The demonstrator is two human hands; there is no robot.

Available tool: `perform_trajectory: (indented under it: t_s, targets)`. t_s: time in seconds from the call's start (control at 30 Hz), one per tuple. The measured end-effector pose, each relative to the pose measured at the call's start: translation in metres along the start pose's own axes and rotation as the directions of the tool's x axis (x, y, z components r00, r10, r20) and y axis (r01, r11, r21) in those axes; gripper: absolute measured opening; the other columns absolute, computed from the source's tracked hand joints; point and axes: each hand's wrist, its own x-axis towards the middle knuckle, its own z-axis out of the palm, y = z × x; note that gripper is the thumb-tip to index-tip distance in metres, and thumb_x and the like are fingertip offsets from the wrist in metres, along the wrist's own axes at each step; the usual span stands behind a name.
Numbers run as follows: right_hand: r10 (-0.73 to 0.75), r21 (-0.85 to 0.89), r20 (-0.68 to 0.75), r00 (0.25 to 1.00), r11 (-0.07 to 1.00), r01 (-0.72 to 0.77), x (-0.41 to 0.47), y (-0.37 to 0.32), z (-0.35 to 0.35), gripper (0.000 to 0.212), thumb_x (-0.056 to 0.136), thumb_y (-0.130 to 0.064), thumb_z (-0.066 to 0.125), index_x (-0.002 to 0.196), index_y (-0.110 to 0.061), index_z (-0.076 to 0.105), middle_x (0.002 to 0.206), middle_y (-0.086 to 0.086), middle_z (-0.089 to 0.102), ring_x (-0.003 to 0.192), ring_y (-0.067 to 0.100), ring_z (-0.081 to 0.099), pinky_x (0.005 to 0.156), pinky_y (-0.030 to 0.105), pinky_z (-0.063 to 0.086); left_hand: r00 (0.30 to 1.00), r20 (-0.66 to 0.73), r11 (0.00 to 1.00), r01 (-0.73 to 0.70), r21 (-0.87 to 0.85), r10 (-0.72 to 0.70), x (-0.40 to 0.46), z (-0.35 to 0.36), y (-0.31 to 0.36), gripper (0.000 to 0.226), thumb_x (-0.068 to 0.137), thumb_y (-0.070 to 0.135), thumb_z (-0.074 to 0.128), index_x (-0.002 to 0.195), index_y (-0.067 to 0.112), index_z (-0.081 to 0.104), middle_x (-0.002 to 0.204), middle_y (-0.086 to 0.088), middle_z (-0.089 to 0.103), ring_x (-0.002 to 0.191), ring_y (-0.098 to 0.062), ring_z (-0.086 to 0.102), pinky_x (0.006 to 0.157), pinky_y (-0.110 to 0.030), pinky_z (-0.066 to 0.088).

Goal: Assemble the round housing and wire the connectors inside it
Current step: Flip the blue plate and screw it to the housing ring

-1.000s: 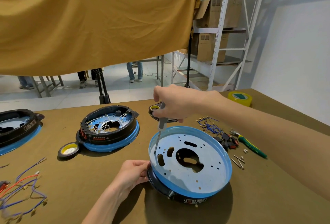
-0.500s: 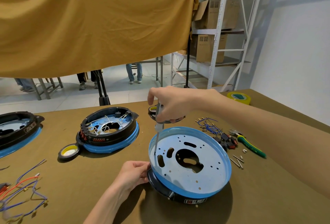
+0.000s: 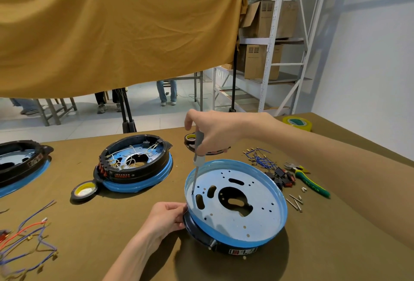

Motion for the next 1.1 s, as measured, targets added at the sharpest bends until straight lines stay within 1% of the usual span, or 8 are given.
perform_trajectory:
  t_s: [0.13, 0.27, 0.43, 0.53, 0.7, 0.83, 1.0, 1.1]
  targets:
    - [-0.003, -0.163, -0.122, 0.993, 0.986, -0.017, 0.003, -0.001, 0.008, 0.036, 0.101, -0.044, 0.058, 0.116, -0.015, 0.044, 0.084, 0.006, 0.071, 0.051, 0.017, 0.069, 0.047, 0.031, 0.058, 1.000, -0.004, 1.000, -0.016, 0.003, 0.016, -0.001, 0.000, 0.000, 0.021, 0.101, 0.011, 0.058, 0.098, 0.008, 0.079, 0.096, -0.018, 0.078, 0.097, -0.031, 0.073, 0.072, -0.032, 0.061]
    - [0.018, 0.000, 0.011, 1.000, 1.000, -0.018, 0.000, 0.000, 0.001, 0.046, 0.093, -0.026, 0.071, 0.126, -0.018, 0.040, 0.091, 0.009, 0.069, 0.050, 0.012, 0.062, 0.045, 0.023, 0.051, 1.000, -0.004, 1.000, -0.015, 0.009, 0.015, -0.002, 0.001, 0.000, 0.021, 0.101, 0.011, 0.059, 0.096, 0.009, 0.079, 0.090, -0.012, 0.079, 0.094, -0.027, 0.074, 0.072, -0.032, 0.061]
    - [0.030, -0.133, -0.061, 0.998, 0.990, -0.038, 0.005, 0.000, 0.008, 0.040, 0.098, -0.045, 0.063, 0.117, -0.016, 0.043, 0.085, 0.010, 0.073, 0.051, 0.019, 0.067, 0.043, 0.026, 0.053, 1.000, 0.008, 1.000, -0.021, 0.019, 0.021, -0.003, 0.000, 0.000, 0.022, 0.101, 0.012, 0.058, 0.097, 0.007, 0.079, 0.088, -0.010, 0.079, 0.087, -0.023, 0.075, 0.070, -0.030, 0.060]
    - [0.031, -0.002, 0.048, 0.998, 1.000, -0.031, 0.002, 0.001, 0.000, 0.051, 0.089, -0.026, 0.074, 0.125, -0.020, 0.038, 0.095, 0.010, 0.071, 0.056, 0.017, 0.065, 0.046, 0.023, 0.051, 1.000, 0.015, 1.000, -0.017, 0.014, 0.017, -0.002, -0.001, 0.000, 0.021, 0.101, 0.011, 0.058, 0.098, 0.007, 0.079, 0.088, -0.009, 0.079, 0.088, -0.023, 0.075, 0.069, -0.030, 0.060]
    - [0.029, -0.086, -0.073, 0.997, 0.996, -0.035, 0.006, -0.005, 0.007, 0.039, 0.099, -0.044, 0.062, 0.116, -0.014, 0.044, 0.075, 0.006, 0.070, 0.039, 0.010, 0.060, 0.039, 0.021, 0.046, 1.000, 0.023, 1.000, -0.015, 0.012, 0.014, -0.002, -0.001, 0.000, 0.021, 0.101, 0.013, 0.059, 0.098, 0.007, 0.079, 0.089, -0.010, 0.079, 0.089, -0.024, 0.075, 0.070, -0.030, 0.060]
    - [0.014, 0.016, 0.026, 1.000, 1.000, -0.014, 0.004, -0.006, -0.003, 0.046, 0.091, -0.022, 0.072, 0.125, -0.018, 0.041, 0.089, 0.006, 0.067, 0.052, 0.009, 0.065, 0.045, 0.020, 0.050, 0.999, 0.046, 1.000, 0.002, -0.012, -0.002, -0.001, -0.002, 0.001, 0.021, 0.101, 0.013, 0.059, 0.100, 0.006, 0.078, 0.090, -0.012, 0.079, 0.085, -0.022, 0.074, 0.070, -0.029, 0.060]
    - [0.019, -0.190, -0.085, 0.996, 0.981, -0.035, 0.009, -0.003, 0.005, 0.041, 0.097, -0.050, 0.061, 0.115, -0.018, 0.044, 0.084, 0.003, 0.070, 0.066, 0.023, 0.074, 0.055, 0.036, 0.061, 1.000, 0.030, 1.000, -0.004, 0.001, 0.004, 0.000, -0.002, 0.000, 0.021, 0.101, 0.014, 0.059, 0.099, 0.007, 0.079, 0.088, -0.010, 0.079, 0.085, -0.022, 0.075, 0.066, -0.026, 0.059]
    - [0.015, -0.071, 0.015, 1.000, 0.997, -0.014, 0.007, -0.001, -0.002, 0.049, 0.089, -0.034, 0.074, 0.123, -0.022, 0.039, 0.095, 0.002, 0.070, 0.082, 0.028, 0.072, 0.066, 0.042, 0.063, 1.000, 0.029, 1.000, 0.008, -0.005, -0.008, 0.000, -0.002, 0.000, 0.021, 0.101, 0.014, 0.060, 0.098, 0.008, 0.079, 0.087, -0.011, 0.079, 0.080, -0.019, 0.074, 0.064, -0.025, 0.058]
